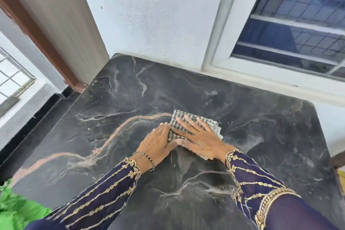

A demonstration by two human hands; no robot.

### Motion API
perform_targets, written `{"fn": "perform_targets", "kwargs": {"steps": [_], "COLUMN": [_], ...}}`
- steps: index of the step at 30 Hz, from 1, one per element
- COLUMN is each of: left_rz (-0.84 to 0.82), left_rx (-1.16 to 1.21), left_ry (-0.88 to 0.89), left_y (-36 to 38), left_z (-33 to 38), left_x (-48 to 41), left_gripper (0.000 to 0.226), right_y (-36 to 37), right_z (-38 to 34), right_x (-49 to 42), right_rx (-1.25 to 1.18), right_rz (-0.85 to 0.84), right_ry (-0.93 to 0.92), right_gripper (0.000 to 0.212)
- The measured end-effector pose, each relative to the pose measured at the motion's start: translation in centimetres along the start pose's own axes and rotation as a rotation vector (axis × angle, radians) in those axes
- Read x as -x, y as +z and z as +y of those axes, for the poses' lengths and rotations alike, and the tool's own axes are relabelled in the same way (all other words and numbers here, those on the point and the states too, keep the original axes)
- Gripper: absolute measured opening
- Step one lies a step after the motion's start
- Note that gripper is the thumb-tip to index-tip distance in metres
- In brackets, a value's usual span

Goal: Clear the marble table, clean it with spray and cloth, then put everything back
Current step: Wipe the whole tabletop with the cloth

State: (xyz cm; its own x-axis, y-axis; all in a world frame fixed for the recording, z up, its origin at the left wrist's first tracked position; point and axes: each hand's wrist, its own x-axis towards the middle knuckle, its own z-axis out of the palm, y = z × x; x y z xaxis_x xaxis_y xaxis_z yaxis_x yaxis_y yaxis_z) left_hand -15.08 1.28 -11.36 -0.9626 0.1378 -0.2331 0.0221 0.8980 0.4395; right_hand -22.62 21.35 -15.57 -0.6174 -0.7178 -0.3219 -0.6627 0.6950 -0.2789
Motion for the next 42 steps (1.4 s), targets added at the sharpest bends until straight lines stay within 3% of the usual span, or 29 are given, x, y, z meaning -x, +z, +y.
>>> {"fn": "perform_targets", "kwargs": {"steps": [5,8,10,18,24,29,34,39,40,42], "left_rz": [-0.196,-0.355,-0.39,-0.423,-0.425,-0.415,-0.401,-0.347,-0.306,-0.168], "left_rx": [-0.343,-0.355,-0.358,-0.362,-0.408,-0.392,-0.405,-0.345,-0.333,-0.395], "left_ry": [-0.209,-0.356,-0.389,-0.439,-0.418,-0.424,-0.404,-0.374,-0.346,-0.193], "left_y": [-2.4,-2.5,-2.3,-2.1,-2.4,-2.3,-2.6,-2.6,-2.4,-1.4], "left_z": [0.8,1.8,2.1,2.3,2.4,2.6,2.8,2.3,2.0,2.0], "left_x": [-8.8,-12.0,-12.9,-13.0,-12.9,-13.0,-12.7,-11.7,-11.2,-8.8], "left_gripper": [0.135,0.144,0.146,0.146,0.148,0.147,0.143,0.139,0.133,0.1], "right_y": [-4.0,-6.3,-7.6,-8.7,-8.0,-7.4,-6.0,-3.0,-2.4,-1.0], "right_z": [6.8,10.1,11.6,13.2,15.5,19.9,17.4,12.0,10.7,7.6], "right_x": [-6.1,-9.5,-11.5,-14.3,-10.0,-4.2,-3.6,-0.5,0.1,1.9], "right_rx": [0.016,0.011,0.029,0.052,0.069,0.056,-0.01,-0.037,-0.045,-0.044], "right_rz": [0.006,0.02,0.038,0.099,0.132,0.133,0.157,0.156,0.162,0.164], "right_ry": [0.008,0.022,0.036,0.097,0.132,0.29,0.4,0.326,0.316,0.287], "right_gripper": [0.054,0.059,0.067,0.054,0.056,0.063,0.057,0.055,0.055,0.055]}}
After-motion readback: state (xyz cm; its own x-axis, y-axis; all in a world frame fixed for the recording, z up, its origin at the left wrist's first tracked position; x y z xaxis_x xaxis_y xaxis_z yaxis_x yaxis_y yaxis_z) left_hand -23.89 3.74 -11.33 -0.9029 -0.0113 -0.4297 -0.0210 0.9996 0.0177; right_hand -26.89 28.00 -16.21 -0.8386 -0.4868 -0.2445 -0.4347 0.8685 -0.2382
